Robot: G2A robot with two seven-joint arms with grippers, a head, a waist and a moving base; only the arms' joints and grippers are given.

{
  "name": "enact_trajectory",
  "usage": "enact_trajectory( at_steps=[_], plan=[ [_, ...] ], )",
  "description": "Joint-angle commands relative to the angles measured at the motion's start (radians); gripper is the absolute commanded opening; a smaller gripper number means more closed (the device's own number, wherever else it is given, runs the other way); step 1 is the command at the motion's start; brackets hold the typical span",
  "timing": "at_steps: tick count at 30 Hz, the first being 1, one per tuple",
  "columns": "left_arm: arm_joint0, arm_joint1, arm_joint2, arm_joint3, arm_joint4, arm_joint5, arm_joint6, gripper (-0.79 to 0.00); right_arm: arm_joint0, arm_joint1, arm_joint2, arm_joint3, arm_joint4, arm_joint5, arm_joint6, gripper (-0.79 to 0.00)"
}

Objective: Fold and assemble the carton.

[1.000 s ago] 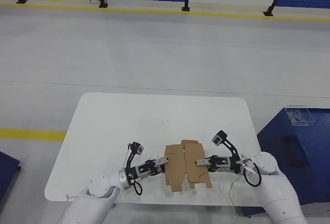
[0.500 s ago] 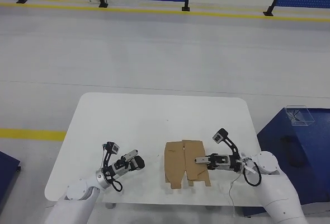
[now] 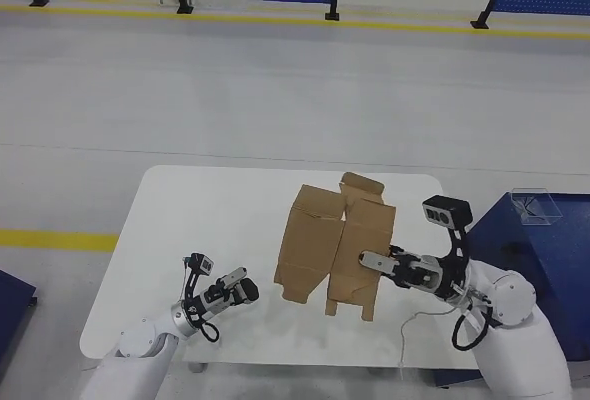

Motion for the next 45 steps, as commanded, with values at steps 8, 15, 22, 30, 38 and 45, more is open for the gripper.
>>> enact_trajectory(
  at_steps=[8,15,22,30,38,45],
  plan=[
    [0.0,0.0,0.0,0.0,0.0,0.0,0.0,0.0,-0.026,0.001,0.0,-0.071,-0.036,0.012,-0.051,-0.785],
    [0.0,0.0,0.0,0.0,0.0,0.0,0.0,0.0,-0.026,0.001,0.0,-0.071,-0.036,0.012,-0.051,-0.785],
    [0.0,0.0,0.0,0.0,0.0,0.0,0.0,0.0,-0.034,-0.001,-0.014,-0.07,0.067,0.104,-0.087,-0.785],
    [0.0,0.0,0.0,0.0,0.0,0.0,0.0,0.0,0.012,-0.011,-0.115,0.056,0.731,0.592,0.1,-0.785],
    [0.0,0.0,0.0,0.0,0.0,0.0,0.0,0.0,0.139,-0.037,-0.329,0.255,1.191,1.193,0.053,-0.785],
    [0.0,0.0,0.0,0.0,0.0,0.0,0.0,0.0,0.153,-0.044,-0.478,0.359,1.73,1.587,-0.342,-0.785]
  ],
)
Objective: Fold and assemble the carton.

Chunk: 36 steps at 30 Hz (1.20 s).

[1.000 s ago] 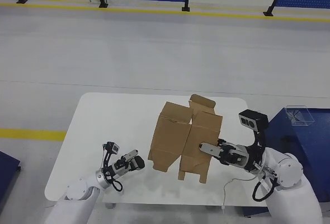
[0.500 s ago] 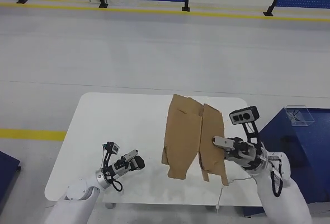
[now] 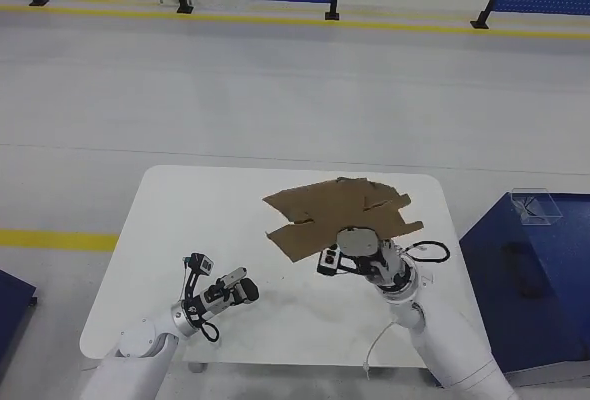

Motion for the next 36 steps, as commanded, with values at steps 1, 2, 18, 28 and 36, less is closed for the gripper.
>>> enact_trajectory(
  at_steps=[1,2,18,28,36],
  plan=[
    [0.0,0.0,0.0,0.0,0.0,0.0,0.0,0.0,0.0,0.0,-0.043,0.031,0.197,0.078,-0.088,-0.785],
    [0.0,0.0,0.0,0.0,0.0,0.0,0.0,0.0,0.007,0.003,-0.074,0.032,0.252,0.078,-0.102,-0.785],
    [0.0,0.0,0.0,0.0,0.0,0.0,0.0,0.0,0.016,0.06,0.12,-0.004,-0.234,-0.263,0.219,-0.785],
    [0.0,0.0,0.0,0.0,0.0,0.0,0.0,0.0,-0.073,0.073,0.313,-0.108,-0.806,-1.025,0.401,-0.785],
    [0.0,0.0,0.0,0.0,0.0,0.0,0.0,0.0,-0.128,0.064,0.308,-0.139,-1.274,-1.459,0.258,-0.785]
  ],
)
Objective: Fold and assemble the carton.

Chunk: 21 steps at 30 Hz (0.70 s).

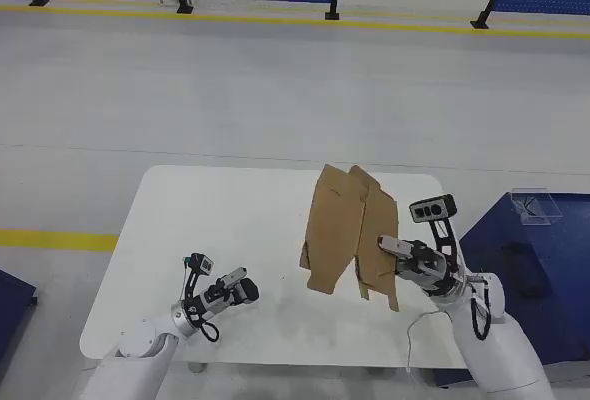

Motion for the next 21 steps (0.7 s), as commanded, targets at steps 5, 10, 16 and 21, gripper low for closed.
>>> enact_trajectory(
  at_steps=[5,10,16,21],
  plan=[
    [0.0,0.0,0.0,0.0,0.0,0.0,0.0,0.0,-0.002,-0.012,-0.031,0.03,-0.219,-0.172,-0.131,-0.785],
    [0.0,0.0,0.0,0.0,0.0,0.0,0.0,0.0,-0.002,-0.012,-0.031,0.03,-0.219,-0.172,-0.131,-0.785],
    [0.0,0.0,0.0,0.0,0.0,0.0,0.0,0.0,0.007,-0.008,0.003,0.02,-0.336,-0.215,-0.159,-0.785],
    [0.0,0.0,0.0,0.0,0.0,0.0,0.0,0.0,-0.036,-0.004,0.166,-0.121,-0.821,-0.358,-0.43,-0.785]
  ],
)
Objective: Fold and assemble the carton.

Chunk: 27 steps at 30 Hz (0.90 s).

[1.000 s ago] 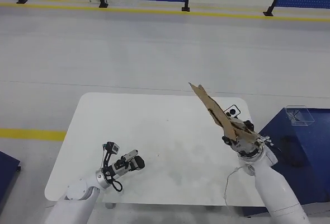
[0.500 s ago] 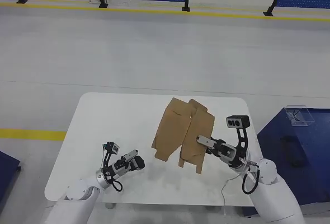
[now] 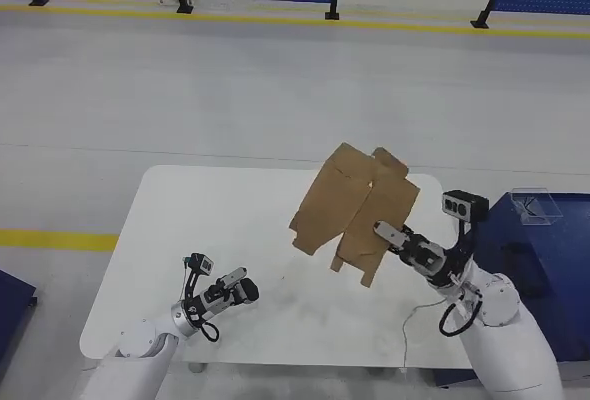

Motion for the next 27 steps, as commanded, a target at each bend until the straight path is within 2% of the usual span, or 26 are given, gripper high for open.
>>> enact_trajectory(
  at_steps=[1,4,7,11,15,19,23,24,27],
  plan=[
    [0.0,0.0,0.0,0.0,0.0,0.0,0.0,0.0,-0.02,-0.001,0.079,-0.068,-0.358,-0.023,-0.128,-0.785],
    [0.0,0.0,0.0,0.0,0.0,0.0,0.0,0.0,-0.064,-0.012,0.189,-0.193,-0.711,0.001,-0.355,-0.785],
    [0.0,0.0,0.0,0.0,0.0,0.0,0.0,0.0,-0.119,-0.028,0.256,-0.331,-1.158,0.115,-0.614,-0.785],
    [0.0,0.0,0.0,0.0,0.0,0.0,0.0,0.0,-0.196,-0.041,0.232,-0.425,-1.666,0.295,-0.941,-0.785],
    [0.0,0.0,0.0,0.0,0.0,0.0,0.0,0.0,-0.248,-0.043,0.168,-0.432,-2.087,0.507,-1.182,-0.785],
    [0.0,0.0,0.0,0.0,0.0,0.0,0.0,0.0,-0.276,-0.043,0.103,-0.393,-2.403,0.725,-1.349,-0.785],
    [0.0,0.0,0.0,0.0,0.0,0.0,0.0,0.0,-0.278,-0.039,0.077,-0.349,-2.706,0.914,-1.434,-0.785],
    [0.0,0.0,0.0,0.0,0.0,0.0,0.0,0.0,-0.28,-0.039,0.066,-0.338,-2.757,0.943,-1.441,-0.785],
    [0.0,0.0,0.0,0.0,0.0,0.0,0.0,0.0,-0.271,-0.037,0.036,-0.306,-2.816,0.944,-1.469,-0.785]
  ],
)
